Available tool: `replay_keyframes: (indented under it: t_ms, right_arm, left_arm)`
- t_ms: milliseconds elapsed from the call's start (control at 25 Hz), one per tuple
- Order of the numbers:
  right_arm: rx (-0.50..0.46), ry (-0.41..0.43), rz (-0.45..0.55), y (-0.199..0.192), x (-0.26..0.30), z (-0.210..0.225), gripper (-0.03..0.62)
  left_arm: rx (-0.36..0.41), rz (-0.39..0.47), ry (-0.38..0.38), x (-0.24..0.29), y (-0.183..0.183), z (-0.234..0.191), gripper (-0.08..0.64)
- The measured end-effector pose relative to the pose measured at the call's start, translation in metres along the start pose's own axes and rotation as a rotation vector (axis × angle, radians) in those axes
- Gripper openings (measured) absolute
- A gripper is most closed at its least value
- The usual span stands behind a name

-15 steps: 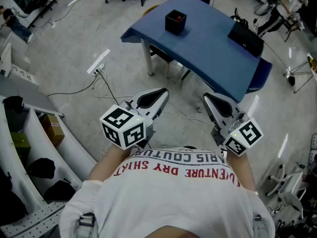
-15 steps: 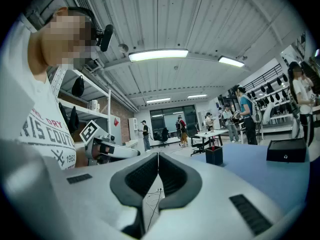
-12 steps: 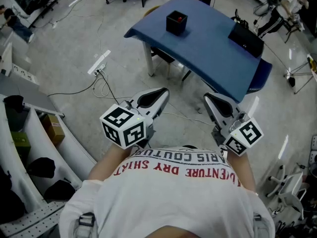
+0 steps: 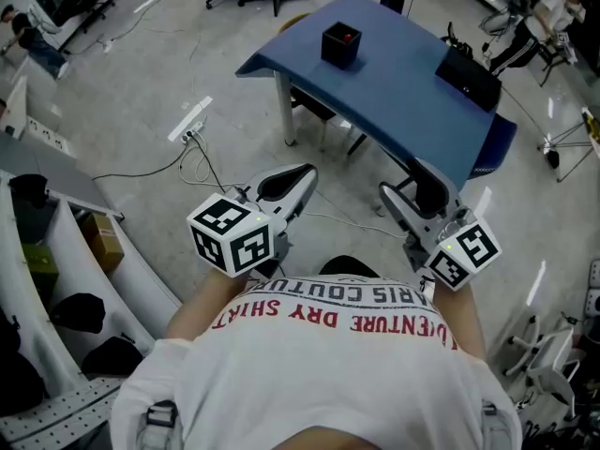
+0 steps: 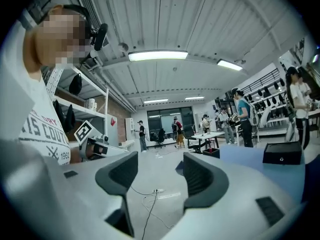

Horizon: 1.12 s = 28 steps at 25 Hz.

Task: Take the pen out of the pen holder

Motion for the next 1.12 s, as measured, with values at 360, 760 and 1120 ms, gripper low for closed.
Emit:
replay_keyframes:
  t_ms: [360, 760, 1120]
  right_arm:
    - [-0.037, -0.035, 0.011, -0.006, 0.027, 0.015, 0.348]
    - [-0.048, -0.007, -0.013, -0.011, 0.100, 0.050, 0.353]
    - [-0.004, 0.000, -0.057, -0.011, 0.199, 0.112, 0.353]
  left_arm:
    - [-0.011, 0.016, 0.064, -0.007, 0.001, -0.028, 0.040]
    - [-0.040, 0.012, 0.109, 0.013, 0.020, -0.097, 0.040]
    - [-0.075, -0.026, 0.116, 0.066, 0.062, -0.190, 0.040]
Point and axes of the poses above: the fingertips, and each gripper's own axes: x forward along the fingers, z to its right, y out of its top, the point moved 5 cm from there along -x, backward along the fingers, and after that the axes turned 10 degrees about -y, right-handed, at the moved point
